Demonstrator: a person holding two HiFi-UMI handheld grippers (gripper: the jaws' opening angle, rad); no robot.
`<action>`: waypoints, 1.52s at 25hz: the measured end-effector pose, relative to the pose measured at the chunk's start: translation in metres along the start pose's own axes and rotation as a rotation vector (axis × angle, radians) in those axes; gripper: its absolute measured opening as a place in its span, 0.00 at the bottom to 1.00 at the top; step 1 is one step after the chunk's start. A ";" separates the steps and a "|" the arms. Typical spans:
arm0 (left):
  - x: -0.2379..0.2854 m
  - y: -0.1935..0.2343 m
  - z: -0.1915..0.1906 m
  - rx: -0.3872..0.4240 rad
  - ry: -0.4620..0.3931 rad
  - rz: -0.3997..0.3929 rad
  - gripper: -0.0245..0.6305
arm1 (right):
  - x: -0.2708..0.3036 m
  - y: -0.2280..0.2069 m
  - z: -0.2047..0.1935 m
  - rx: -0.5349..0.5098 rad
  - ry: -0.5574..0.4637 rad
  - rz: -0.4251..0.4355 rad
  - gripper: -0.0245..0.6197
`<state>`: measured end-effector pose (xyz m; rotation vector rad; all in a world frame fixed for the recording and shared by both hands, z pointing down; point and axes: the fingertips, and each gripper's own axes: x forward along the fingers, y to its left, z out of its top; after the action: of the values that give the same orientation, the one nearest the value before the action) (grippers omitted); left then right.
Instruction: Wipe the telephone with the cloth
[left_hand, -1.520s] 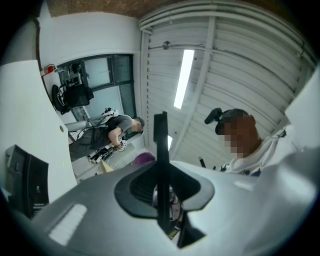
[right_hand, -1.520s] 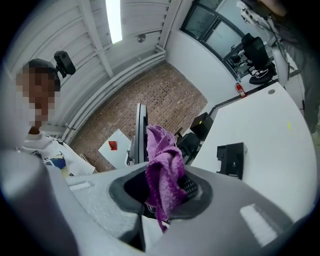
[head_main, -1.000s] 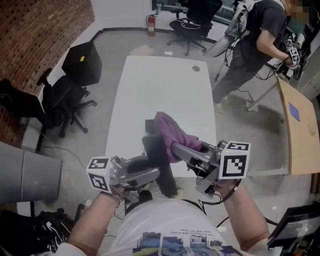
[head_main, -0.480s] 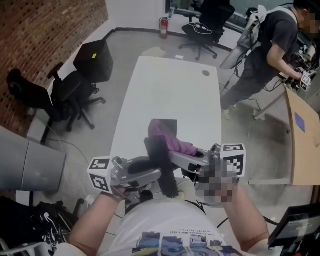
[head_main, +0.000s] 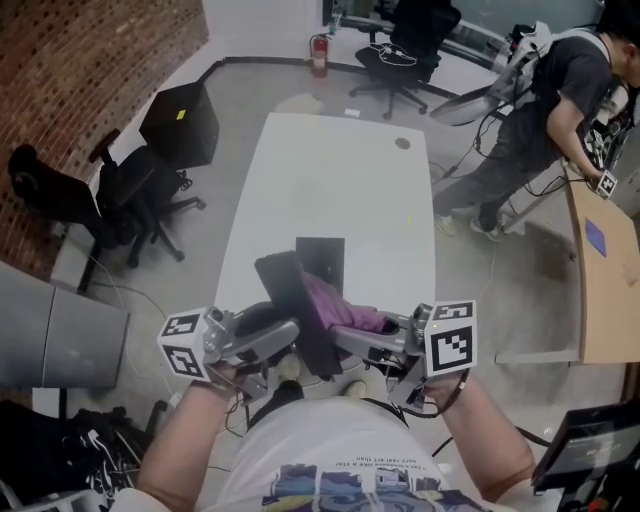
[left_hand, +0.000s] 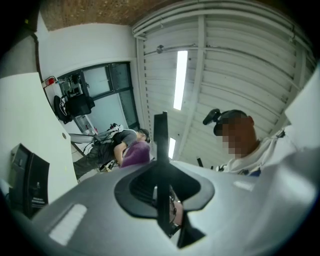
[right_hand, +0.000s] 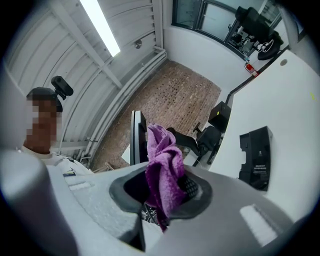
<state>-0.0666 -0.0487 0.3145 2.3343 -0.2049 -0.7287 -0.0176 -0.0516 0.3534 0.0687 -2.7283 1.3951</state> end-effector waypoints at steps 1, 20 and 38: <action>-0.001 0.001 0.002 0.002 -0.003 0.004 0.16 | -0.002 -0.001 -0.004 0.001 0.003 -0.008 0.17; 0.001 0.016 -0.018 -0.055 0.032 0.004 0.16 | -0.026 -0.004 0.047 -0.127 -0.088 -0.142 0.17; -0.007 0.018 -0.021 -0.064 0.021 0.034 0.16 | -0.011 0.009 0.043 -0.082 -0.081 -0.077 0.17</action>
<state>-0.0598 -0.0487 0.3420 2.2714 -0.2078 -0.6839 -0.0095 -0.0812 0.3205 0.2278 -2.8114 1.2864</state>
